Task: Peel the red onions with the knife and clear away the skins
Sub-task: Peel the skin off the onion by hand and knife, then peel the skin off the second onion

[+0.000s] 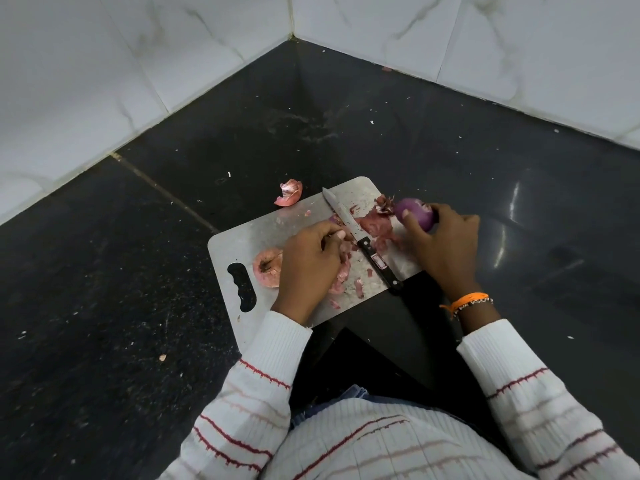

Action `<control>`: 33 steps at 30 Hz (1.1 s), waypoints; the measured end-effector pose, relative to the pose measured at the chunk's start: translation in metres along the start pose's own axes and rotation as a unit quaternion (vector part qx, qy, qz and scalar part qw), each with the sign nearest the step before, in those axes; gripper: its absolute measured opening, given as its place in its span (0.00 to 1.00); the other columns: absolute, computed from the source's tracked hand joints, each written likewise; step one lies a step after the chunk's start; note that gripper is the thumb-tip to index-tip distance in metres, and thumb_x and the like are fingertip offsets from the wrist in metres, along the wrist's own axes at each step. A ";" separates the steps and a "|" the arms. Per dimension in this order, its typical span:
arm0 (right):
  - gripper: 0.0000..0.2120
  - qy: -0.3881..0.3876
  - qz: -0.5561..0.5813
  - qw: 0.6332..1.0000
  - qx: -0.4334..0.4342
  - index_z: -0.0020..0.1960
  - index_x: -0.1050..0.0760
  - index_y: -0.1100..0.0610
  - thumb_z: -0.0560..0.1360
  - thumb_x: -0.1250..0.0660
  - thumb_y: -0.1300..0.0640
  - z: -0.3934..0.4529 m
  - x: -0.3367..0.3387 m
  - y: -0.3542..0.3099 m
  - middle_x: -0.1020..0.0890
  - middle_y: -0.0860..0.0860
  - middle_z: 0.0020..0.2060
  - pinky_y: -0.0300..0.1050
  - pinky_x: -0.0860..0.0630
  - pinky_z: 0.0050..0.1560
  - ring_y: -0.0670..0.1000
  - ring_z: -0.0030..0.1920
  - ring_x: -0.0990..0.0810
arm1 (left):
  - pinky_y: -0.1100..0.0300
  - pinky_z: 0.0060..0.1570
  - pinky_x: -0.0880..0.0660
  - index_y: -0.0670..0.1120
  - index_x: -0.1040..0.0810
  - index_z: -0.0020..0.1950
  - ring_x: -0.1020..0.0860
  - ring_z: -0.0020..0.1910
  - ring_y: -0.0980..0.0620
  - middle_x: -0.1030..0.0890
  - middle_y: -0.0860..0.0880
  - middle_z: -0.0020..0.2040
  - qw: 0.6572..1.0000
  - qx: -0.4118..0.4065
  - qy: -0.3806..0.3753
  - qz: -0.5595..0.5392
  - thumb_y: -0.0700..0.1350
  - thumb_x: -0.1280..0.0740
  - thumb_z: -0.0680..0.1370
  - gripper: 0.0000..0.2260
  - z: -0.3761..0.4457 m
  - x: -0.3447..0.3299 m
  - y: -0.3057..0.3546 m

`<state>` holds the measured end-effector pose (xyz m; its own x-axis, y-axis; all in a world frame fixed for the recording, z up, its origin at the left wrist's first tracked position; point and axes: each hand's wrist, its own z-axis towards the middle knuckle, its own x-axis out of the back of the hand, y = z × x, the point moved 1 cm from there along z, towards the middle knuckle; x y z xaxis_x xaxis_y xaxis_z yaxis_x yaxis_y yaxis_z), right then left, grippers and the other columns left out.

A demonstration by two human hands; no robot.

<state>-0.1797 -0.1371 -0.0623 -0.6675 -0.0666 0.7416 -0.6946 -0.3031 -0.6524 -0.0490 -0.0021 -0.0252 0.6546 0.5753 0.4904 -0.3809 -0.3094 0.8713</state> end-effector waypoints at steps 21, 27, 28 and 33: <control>0.26 -0.085 -0.049 0.988 0.117 0.64 0.33 0.52 0.69 0.31 0.46 0.067 -0.064 -0.039 0.24 0.52 0.61 0.58 0.44 0.65 0.58 0.65 0.38 | 0.65 0.46 0.25 0.50 0.18 0.48 0.22 0.45 0.59 0.18 0.54 0.46 0.998 0.006 0.020 0.062 0.41 0.34 0.76 0.06 0.002 0.014 -0.003; 0.17 -0.059 -0.019 0.988 0.143 0.58 0.27 0.56 0.72 0.31 0.52 0.030 -0.039 -0.037 0.26 0.55 0.56 0.42 0.41 0.51 0.55 0.56 0.34 | 0.54 0.61 0.34 0.53 0.25 0.62 0.34 0.64 0.46 0.32 0.49 0.65 0.971 0.038 -0.052 0.230 0.44 0.30 0.73 0.18 0.007 0.040 -0.014; 0.13 -0.075 -0.023 0.985 0.154 0.54 0.25 0.57 0.72 0.32 0.53 0.021 -0.035 -0.034 0.25 0.55 0.53 0.41 0.41 0.49 0.54 0.54 0.33 | 0.52 0.62 0.35 0.54 0.28 0.65 0.36 0.65 0.44 0.34 0.48 0.67 0.966 0.062 -0.066 0.241 0.44 0.29 0.72 0.22 0.007 0.045 -0.017; 0.13 -0.202 -0.042 0.969 0.133 0.55 0.26 0.57 0.71 0.31 0.57 -0.021 -0.026 -0.016 0.25 0.51 0.49 0.43 0.31 0.44 0.51 0.48 0.27 | 0.50 0.64 0.36 0.54 0.40 0.73 0.39 0.67 0.42 0.39 0.47 0.69 0.953 0.154 -0.114 0.236 0.42 0.29 0.72 0.33 0.000 0.059 -0.038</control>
<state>-0.1569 -0.1102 -0.0743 -0.4151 -0.3819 0.8257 -0.6119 -0.5544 -0.5641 0.0042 0.0439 -0.0297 0.5957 0.1492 0.7892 -0.4811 -0.7205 0.4994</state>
